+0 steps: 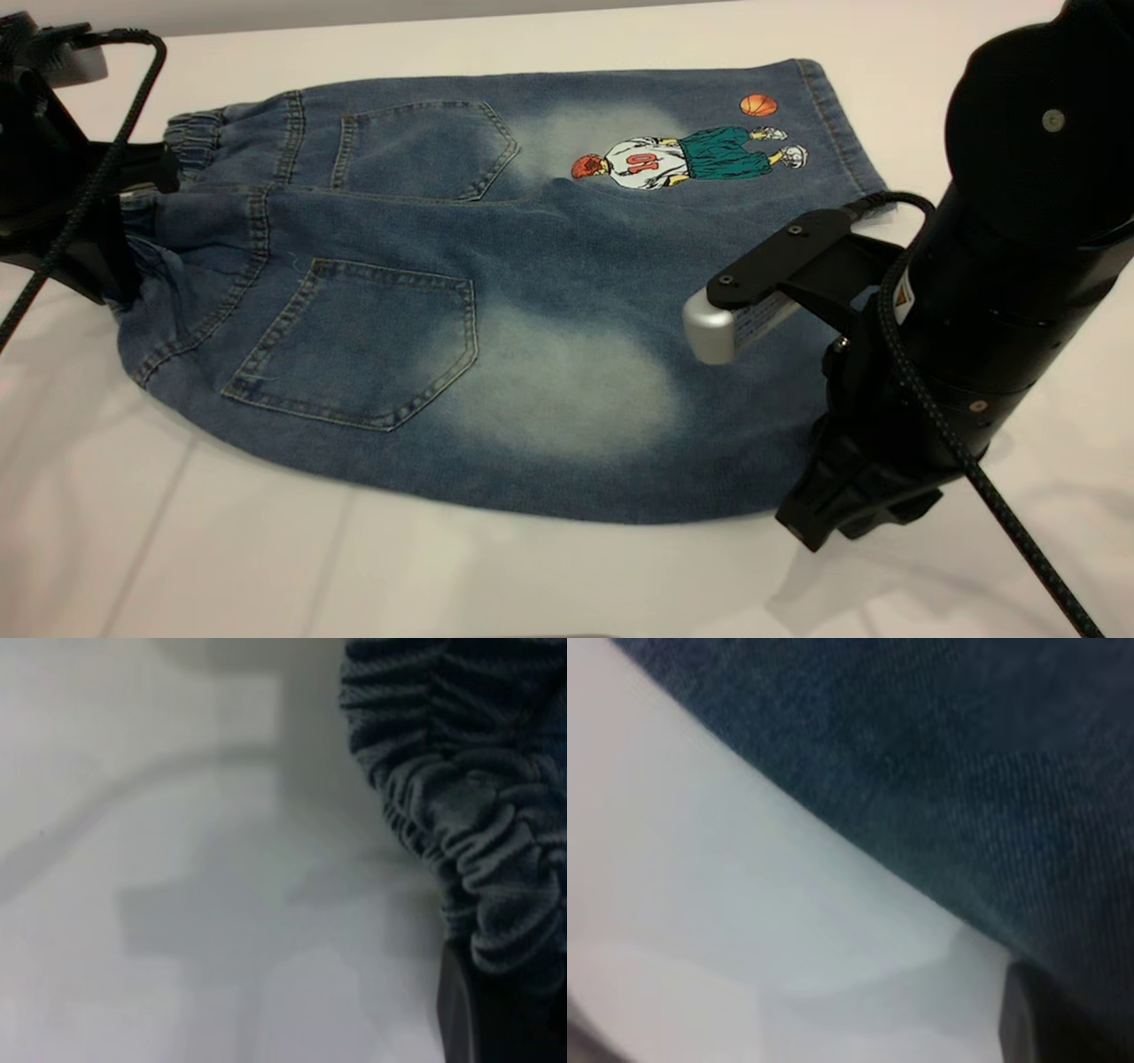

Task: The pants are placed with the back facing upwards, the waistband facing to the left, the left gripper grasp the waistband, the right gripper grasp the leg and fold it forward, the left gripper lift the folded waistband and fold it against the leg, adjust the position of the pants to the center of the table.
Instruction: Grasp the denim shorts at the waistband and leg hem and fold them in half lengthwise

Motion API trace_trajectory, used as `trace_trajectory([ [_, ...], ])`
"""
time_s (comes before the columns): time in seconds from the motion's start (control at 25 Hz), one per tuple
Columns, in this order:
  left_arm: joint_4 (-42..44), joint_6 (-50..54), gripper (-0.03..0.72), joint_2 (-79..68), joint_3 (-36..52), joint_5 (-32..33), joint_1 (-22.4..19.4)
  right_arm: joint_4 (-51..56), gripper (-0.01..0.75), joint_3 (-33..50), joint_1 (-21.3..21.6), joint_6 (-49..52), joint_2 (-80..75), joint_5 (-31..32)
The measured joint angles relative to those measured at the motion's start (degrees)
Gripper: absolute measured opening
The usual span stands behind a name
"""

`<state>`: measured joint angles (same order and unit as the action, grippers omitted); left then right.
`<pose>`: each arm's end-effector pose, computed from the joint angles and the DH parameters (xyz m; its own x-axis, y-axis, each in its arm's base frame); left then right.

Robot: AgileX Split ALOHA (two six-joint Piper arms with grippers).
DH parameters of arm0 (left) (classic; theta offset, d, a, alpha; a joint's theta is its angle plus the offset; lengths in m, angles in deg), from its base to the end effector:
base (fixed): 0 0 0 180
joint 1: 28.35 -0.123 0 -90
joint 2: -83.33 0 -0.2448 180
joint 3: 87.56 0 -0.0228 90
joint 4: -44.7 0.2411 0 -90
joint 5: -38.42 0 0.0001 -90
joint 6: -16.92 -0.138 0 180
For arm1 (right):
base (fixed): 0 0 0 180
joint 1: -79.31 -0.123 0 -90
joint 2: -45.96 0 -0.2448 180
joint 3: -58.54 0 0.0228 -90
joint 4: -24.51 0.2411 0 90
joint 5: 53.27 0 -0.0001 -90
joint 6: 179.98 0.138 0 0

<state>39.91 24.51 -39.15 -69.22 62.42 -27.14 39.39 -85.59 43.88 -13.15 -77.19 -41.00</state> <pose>0.3375 -0.0118 0.0239 -0.9498 -0.1872 -0.2506 -0.1706 0.9815 -0.0866 0.2101 0.1587 -0.0251 -0.8185 -0.5527 -0.1570 -0.5663 0.8222 0.0577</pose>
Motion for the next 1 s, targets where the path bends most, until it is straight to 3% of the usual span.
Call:
trace_trajectory([
  [0.24, -1.65, 0.0, 0.065, 5.25, 0.0, 1.7, 0.02, 0.34, 0.025, -2.41, 1.02, 2.05, 9.65, 2.65],
  [0.76, -13.43, 0.0, 0.065, 11.05, 0.0, -0.17, 0.13, 1.59, 0.025, -9.62, 17.86, 3.09, 13.64, 4.2],
  [1.0, -20.63, 0.19, 0.065, 11.05, 0.0, -2.89, 0.13, 2.66, 0.025, -13.78, 21.76, 3.09, 13.64, 5.24],
])
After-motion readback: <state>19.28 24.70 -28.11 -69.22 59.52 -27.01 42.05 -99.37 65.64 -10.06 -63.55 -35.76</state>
